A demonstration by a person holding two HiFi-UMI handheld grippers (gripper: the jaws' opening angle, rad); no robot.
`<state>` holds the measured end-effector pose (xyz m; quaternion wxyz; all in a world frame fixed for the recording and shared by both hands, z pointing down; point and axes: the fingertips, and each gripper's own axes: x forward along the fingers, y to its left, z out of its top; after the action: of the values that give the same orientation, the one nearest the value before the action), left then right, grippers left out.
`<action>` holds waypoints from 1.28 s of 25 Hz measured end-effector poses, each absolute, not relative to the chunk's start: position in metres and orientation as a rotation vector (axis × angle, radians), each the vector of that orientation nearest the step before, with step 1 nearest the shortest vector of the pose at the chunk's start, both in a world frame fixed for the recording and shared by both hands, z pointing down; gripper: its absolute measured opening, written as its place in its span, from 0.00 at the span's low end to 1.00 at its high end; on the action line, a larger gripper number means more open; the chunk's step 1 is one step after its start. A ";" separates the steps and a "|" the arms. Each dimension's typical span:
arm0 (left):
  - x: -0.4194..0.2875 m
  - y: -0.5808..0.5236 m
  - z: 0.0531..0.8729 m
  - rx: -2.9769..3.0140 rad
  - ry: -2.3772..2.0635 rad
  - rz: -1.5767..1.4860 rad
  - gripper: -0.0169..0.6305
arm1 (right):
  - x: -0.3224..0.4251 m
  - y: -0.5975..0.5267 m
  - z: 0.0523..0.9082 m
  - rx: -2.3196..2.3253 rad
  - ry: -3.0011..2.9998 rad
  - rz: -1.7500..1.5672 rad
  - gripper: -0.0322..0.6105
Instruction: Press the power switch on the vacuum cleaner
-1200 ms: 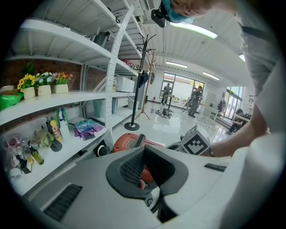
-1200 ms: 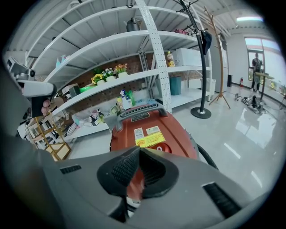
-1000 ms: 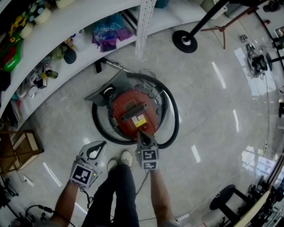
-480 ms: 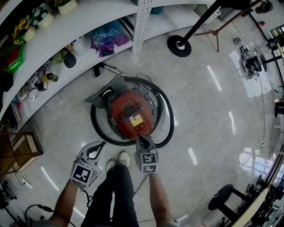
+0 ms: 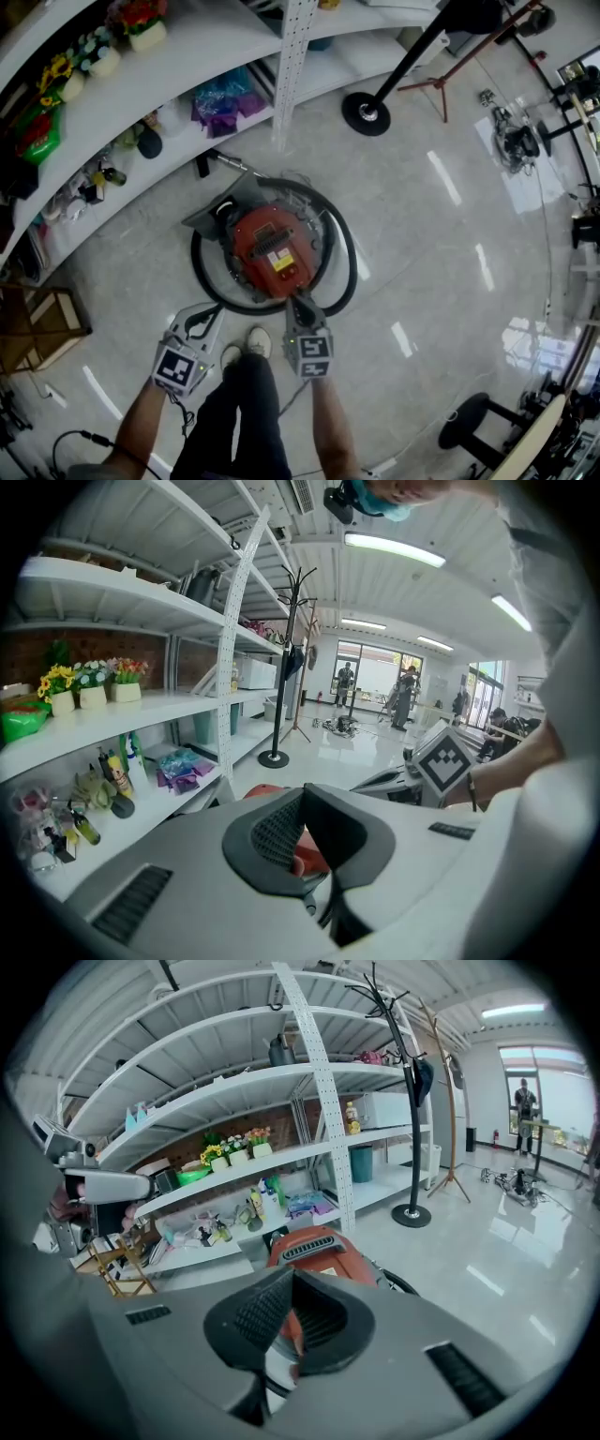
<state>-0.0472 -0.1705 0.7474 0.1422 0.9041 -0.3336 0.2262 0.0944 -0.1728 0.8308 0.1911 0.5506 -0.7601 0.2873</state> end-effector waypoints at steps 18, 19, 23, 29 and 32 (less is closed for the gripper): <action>-0.041 -0.166 0.655 2.695 -0.980 0.633 0.04 | 0.089 -0.145 0.705 1.608 -2.227 0.688 0.07; -0.042 -0.166 0.649 2.699 -0.982 0.631 0.04 | 0.087 -0.143 0.699 1.611 -2.229 0.686 0.07; -0.046 -0.160 0.626 2.706 -0.987 0.615 0.04 | 0.083 -0.135 0.676 1.632 -2.228 0.694 0.07; -0.050 -0.153 0.593 2.733 -0.985 0.609 0.04 | 0.077 -0.127 0.639 1.654 -2.230 0.689 0.07; -0.053 -0.148 0.579 2.735 -0.988 0.599 0.04 | 0.073 -0.120 0.623 1.659 -2.233 0.686 0.07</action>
<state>-0.0527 -0.1481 0.5786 0.0860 0.9178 -0.3315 0.2008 0.0732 -0.1201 0.6233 0.1376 0.5735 -0.7719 0.2372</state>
